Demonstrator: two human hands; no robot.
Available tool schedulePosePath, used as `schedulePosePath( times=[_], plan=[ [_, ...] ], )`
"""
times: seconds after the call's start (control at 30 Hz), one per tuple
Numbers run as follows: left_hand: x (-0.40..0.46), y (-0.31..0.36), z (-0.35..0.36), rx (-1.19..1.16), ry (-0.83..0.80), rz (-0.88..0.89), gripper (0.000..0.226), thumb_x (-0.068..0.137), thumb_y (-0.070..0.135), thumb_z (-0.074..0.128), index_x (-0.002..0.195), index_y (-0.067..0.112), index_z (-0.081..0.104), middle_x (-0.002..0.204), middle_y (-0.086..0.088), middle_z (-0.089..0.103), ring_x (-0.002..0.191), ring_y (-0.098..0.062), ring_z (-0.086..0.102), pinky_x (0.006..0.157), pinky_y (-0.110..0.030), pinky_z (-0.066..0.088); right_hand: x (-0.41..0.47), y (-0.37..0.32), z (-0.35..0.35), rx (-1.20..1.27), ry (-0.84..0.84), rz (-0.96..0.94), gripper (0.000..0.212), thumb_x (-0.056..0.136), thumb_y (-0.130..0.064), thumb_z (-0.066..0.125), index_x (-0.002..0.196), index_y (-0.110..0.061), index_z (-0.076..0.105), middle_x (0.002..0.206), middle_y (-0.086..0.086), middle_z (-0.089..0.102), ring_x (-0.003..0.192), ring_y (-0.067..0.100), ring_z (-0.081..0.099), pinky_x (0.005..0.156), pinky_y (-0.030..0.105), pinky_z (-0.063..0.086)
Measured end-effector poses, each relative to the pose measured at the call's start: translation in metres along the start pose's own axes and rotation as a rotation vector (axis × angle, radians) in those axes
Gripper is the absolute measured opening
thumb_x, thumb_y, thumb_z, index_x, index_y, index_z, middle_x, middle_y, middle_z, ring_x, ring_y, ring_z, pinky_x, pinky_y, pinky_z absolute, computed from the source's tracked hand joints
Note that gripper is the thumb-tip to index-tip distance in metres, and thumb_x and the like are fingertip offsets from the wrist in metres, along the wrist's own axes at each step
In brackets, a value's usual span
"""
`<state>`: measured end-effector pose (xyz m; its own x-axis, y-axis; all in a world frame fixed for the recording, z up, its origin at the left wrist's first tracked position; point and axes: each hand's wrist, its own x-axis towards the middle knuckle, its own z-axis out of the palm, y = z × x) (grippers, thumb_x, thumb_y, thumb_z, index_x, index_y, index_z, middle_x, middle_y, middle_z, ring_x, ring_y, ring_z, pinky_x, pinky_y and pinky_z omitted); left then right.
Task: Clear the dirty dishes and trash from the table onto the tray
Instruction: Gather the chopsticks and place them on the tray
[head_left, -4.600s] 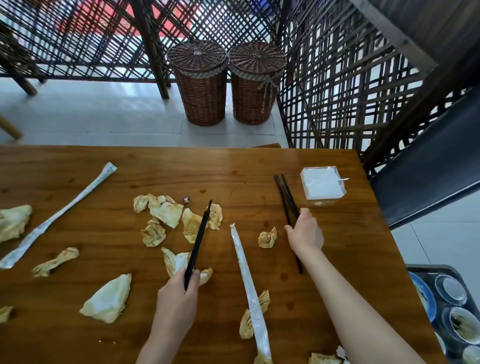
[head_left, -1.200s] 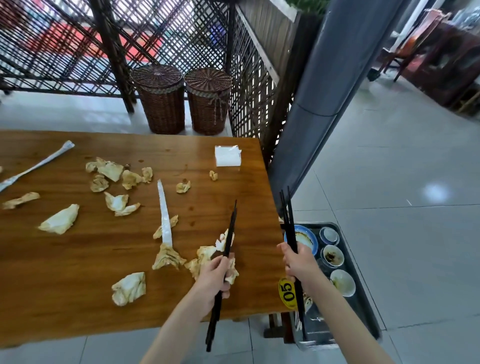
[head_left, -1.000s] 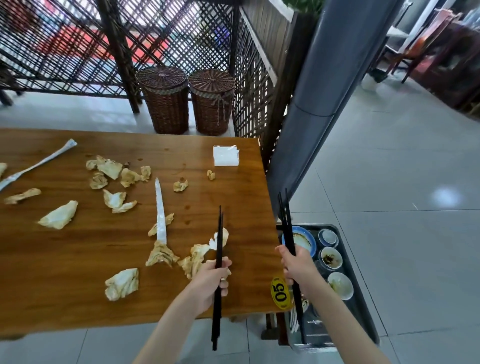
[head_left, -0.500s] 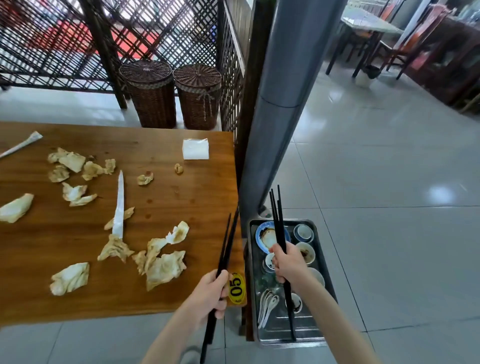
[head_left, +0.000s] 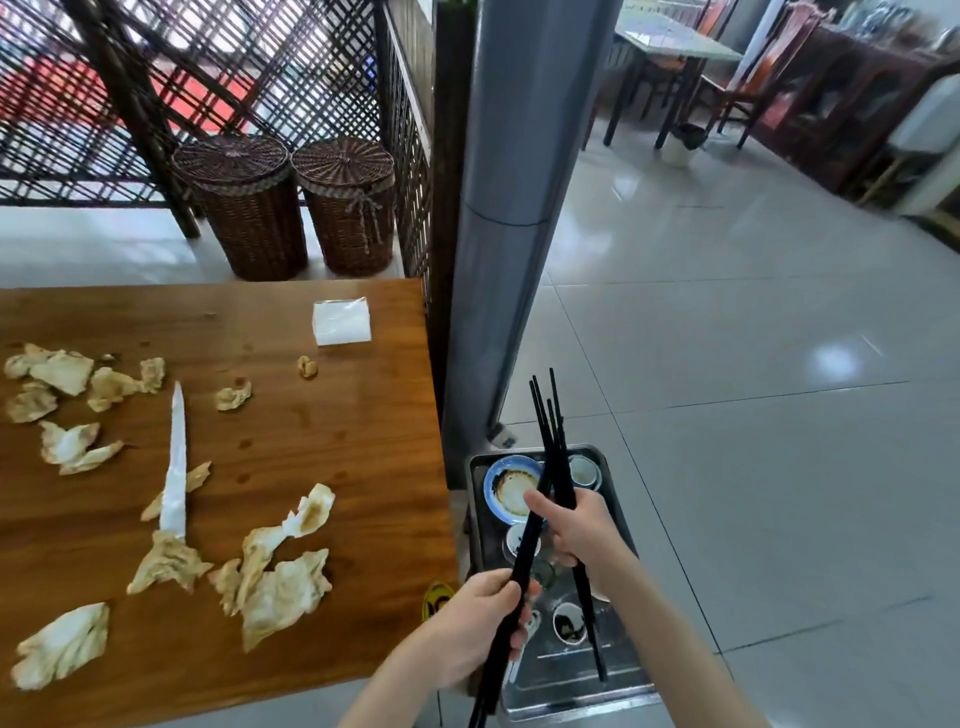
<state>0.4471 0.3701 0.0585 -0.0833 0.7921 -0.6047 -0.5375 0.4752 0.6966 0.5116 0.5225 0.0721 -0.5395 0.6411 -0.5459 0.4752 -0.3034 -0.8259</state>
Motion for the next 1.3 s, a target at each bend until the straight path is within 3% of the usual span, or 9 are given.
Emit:
schedulePosePath(
  times=[0.23,0.33,0.6,0.7,0.9,1.03,1.13,1.2,1.3],
  plan=[
    [0.029,0.011,0.039,0.034,-0.02,-0.05,0.022,0.103,0.027,0.03,0.107,0.014,0.046,0.063,-0.002,0.054,0.048,-0.016,0.047,0.049,-0.026,0.042,0.022,-0.002,-0.035,-0.116,0.101,-0.012,0.023,0.085,-0.022,0.065,0.072,-0.012,0.049,0.042,-0.008,0.043,0.033,0.007,0.039,0.037,0.021,0.031],
    [0.045,0.011,0.063,0.018,0.03,-0.034,0.022,0.103,0.027,0.029,0.098,0.012,0.044,0.058,0.0,0.05,0.046,-0.015,0.042,0.047,-0.025,0.039,0.032,-0.002,-0.057,-0.173,0.094,-0.015,0.022,0.088,-0.025,0.056,0.07,-0.015,0.048,0.053,0.002,0.05,0.039,0.012,0.04,0.041,0.023,0.03],
    [0.082,0.001,0.136,-0.078,0.127,-0.025,0.025,0.103,0.026,0.031,0.092,0.011,0.048,0.062,0.0,0.046,0.045,-0.013,0.039,0.046,-0.023,0.035,0.053,0.0,-0.127,-0.219,0.054,-0.028,0.026,0.095,-0.02,0.044,0.069,-0.015,0.042,0.054,0.0,0.04,0.042,0.015,0.042,0.033,0.018,0.028],
    [0.096,-0.016,0.152,-0.115,0.177,-0.022,0.025,0.103,0.024,0.032,0.091,0.01,0.049,0.063,-0.001,0.046,0.045,-0.014,0.038,0.046,-0.024,0.032,0.059,0.002,-0.147,-0.188,0.057,-0.049,0.028,0.096,-0.016,0.041,0.068,-0.012,0.042,0.052,0.001,0.04,0.03,0.007,0.039,0.031,0.016,0.028],
    [0.123,-0.049,0.163,-0.149,0.323,-0.101,0.033,0.102,0.032,0.036,0.087,0.012,0.058,0.057,0.003,0.051,0.043,-0.011,0.039,0.043,-0.019,0.03,0.084,0.016,-0.167,-0.097,0.057,0.004,0.025,0.099,-0.019,0.039,0.076,-0.013,0.048,0.047,-0.003,0.059,0.048,0.016,0.048,0.038,0.023,0.034],
    [0.145,-0.057,0.158,-0.207,0.472,-0.093,0.032,0.098,0.032,0.047,0.083,0.012,0.067,0.061,0.0,0.058,0.046,-0.013,0.043,0.043,-0.018,0.031,0.104,0.028,-0.167,-0.074,0.064,0.001,0.027,0.098,-0.021,0.038,0.074,-0.014,0.048,0.042,-0.004,0.056,0.035,0.009,0.045,0.032,0.02,0.034],
    [0.163,-0.062,0.152,-0.345,0.55,-0.062,0.027,0.094,0.029,0.056,0.09,0.005,0.068,0.068,-0.004,0.064,0.048,-0.014,0.051,0.044,-0.02,0.04,0.121,0.035,-0.164,-0.067,0.112,-0.04,0.032,0.098,-0.023,0.039,0.069,-0.015,0.048,0.04,-0.004,0.056,0.041,0.012,0.049,0.046,0.026,0.044],
    [0.178,-0.067,0.148,-0.437,0.591,-0.054,0.028,0.092,0.028,0.059,0.096,0.001,0.067,0.076,-0.007,0.069,0.055,-0.016,0.059,0.055,-0.026,0.05,0.131,0.041,-0.162,-0.02,0.119,-0.054,0.03,0.098,-0.024,0.039,0.071,-0.015,0.048,0.041,-0.004,0.056,0.044,0.013,0.051,0.056,0.031,0.046],
    [0.198,-0.073,0.145,-0.597,0.662,-0.074,0.03,0.094,0.029,0.056,0.101,0.002,0.067,0.09,-0.013,0.071,0.073,-0.023,0.066,0.063,-0.029,0.05,0.137,0.047,-0.161,0.184,0.093,-0.041,0.02,0.098,-0.02,0.04,0.081,-0.012,0.047,0.042,-0.003,0.053,0.04,0.013,0.051,0.055,0.034,0.051]
  ],
)
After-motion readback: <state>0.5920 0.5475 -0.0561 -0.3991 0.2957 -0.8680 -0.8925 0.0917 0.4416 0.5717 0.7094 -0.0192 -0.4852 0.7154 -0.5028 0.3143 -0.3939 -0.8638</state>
